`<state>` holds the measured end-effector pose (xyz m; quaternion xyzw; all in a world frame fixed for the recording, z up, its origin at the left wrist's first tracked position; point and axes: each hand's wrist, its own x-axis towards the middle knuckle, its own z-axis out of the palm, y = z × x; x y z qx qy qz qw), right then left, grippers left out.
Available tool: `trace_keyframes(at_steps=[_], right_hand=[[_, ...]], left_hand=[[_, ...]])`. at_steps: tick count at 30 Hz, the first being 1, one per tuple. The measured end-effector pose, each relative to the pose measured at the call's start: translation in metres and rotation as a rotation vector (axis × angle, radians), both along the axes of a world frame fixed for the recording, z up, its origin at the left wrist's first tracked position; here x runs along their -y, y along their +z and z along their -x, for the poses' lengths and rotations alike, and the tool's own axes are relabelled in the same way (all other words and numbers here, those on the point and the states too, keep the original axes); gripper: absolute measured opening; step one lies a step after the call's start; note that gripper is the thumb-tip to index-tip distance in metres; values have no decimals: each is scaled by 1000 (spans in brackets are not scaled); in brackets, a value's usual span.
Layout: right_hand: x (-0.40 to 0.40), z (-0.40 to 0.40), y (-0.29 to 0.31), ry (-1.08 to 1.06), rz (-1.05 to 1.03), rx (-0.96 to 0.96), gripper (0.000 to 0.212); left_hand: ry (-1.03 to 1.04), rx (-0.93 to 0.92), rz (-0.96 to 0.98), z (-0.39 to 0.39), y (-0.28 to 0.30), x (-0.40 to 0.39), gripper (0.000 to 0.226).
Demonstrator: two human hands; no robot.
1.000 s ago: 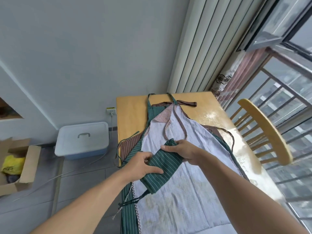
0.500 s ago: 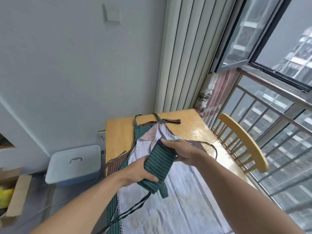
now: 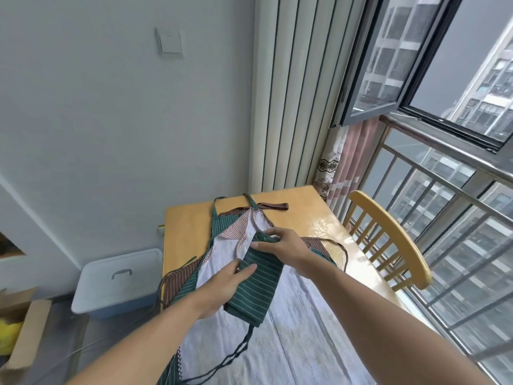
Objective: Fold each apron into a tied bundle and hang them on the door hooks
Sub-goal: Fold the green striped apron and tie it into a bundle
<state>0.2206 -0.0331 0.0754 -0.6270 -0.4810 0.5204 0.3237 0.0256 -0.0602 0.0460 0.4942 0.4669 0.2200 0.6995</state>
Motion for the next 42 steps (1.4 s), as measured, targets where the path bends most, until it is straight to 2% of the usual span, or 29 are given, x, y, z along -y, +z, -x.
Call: trace_keyframes(at_steps=[2,4,6,8,11,14,18,20,22,24,27,30,34,36,39,40,42], right_hand=[[-1,-1,-5,-135,33,-80,61],[-1,1,-13,-234,102,-263,76],[2,5,-21,-214,163,-419,91],[12,10,-23,-163,214,-436,101],[23,14,-32,-82,146,-388,101],[28,18,-38,2,-2,-240,111],[31,18,-35,110,-184,-59,97],[31,16,-31,206,-216,34,87],[29,15,-28,303,-183,141,90],[27,18,-24,329,-179,271,96],[25,25,-17,308,-303,506,92],[22,32,-18,305,-405,718,80],[16,31,-17,291,-596,931,39],[13,27,-19,283,-641,901,37],[11,21,-15,287,-483,601,36],[10,19,-11,287,-384,491,34],[8,15,-1,311,-220,375,30]], left_hand=[[87,42,-12,-2,-4,-1,34],[217,52,-20,-6,-5,-2,34],[339,39,-30,-12,-6,-4,35],[467,27,-21,-15,-6,-9,35],[572,9,29,-15,-3,-15,34],[609,33,132,-14,3,-18,39],[626,42,218,-9,12,-26,26],[590,-13,216,-4,13,-29,26],[547,-66,207,-1,12,-29,25],[531,-106,187,-1,13,-28,22],[553,-146,155,-3,16,-29,19],[542,-189,153,-2,24,-32,18],[529,-222,137,3,34,-36,21],[516,-226,130,7,37,-35,22],[561,-188,74,15,37,-38,32],[593,-225,3,19,37,-40,41],[545,-428,-279,30,40,-42,56]])
